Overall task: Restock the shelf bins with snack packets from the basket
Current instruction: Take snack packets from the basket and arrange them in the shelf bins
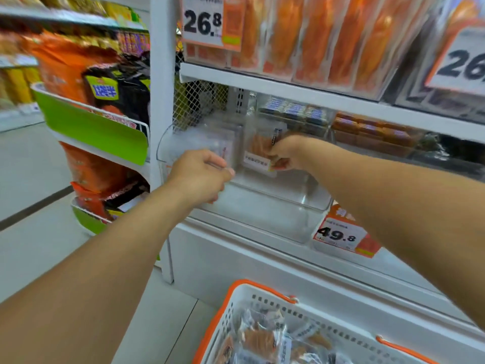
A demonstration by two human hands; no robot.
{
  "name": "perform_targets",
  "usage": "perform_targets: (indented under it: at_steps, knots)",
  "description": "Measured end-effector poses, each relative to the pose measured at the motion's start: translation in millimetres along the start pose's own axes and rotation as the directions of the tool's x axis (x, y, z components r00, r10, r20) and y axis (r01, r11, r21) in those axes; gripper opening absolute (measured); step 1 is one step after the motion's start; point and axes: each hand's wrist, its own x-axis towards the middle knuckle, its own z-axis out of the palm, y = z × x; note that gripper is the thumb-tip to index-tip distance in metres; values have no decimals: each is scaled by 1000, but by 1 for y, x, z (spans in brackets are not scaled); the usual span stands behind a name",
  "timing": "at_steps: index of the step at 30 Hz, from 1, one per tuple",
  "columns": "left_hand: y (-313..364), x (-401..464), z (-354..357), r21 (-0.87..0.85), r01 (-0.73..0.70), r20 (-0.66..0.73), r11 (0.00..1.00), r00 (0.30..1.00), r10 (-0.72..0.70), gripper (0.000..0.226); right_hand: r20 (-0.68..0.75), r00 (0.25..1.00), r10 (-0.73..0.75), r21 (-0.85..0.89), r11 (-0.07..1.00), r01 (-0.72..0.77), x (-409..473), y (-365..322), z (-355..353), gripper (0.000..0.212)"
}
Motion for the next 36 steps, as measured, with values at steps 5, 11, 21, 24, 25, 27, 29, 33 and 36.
perform_targets:
  at_steps: [5, 11, 21, 24, 25, 27, 29, 33, 36]
  knots:
    - [-4, 10, 0, 33, -56, 18, 998, 998, 55, 10, -167, 986, -8, -145, 989, -16, 54, 5, 9, 26]
    - [-7, 15, 4, 61, -83, 54, 995, 995, 79, 9, -295, 955, -42, -365, 928, -72, 70, 13, 15, 43]
    - [-8, 16, 17, 143, -118, 105, 983, 989, 103, 12, -210, 977, 36, -321, 941, -104, 68, 20, 9, 42]
    - [-7, 16, 16, 166, -120, 115, 979, 988, 101, 13, -216, 976, 27, -425, 897, -119, 54, 9, 11, 41]
    - [-6, 15, 16, 180, -127, 118, 975, 987, 106, 14, -201, 979, 27, -435, 893, -114, 45, 2, 13, 40]
    - [-3, 13, 17, 255, -159, 134, 954, 983, 128, 20, -132, 991, 9, -471, 879, -71, 24, -12, 12, 41]
    - [4, 8, 17, 370, -198, 204, 908, 970, 129, 27, -85, 993, -77, -524, 851, 21, -11, -24, 11, 31]
    - [11, -14, 34, 566, -211, 486, 797, 866, -116, 36, 16, 874, -486, -774, 547, 319, -127, -8, -2, 40]
    - [-6, -42, 66, 687, -313, 658, 656, 651, -379, 30, 8, 807, -590, -738, 541, 403, -193, 69, -12, 43]
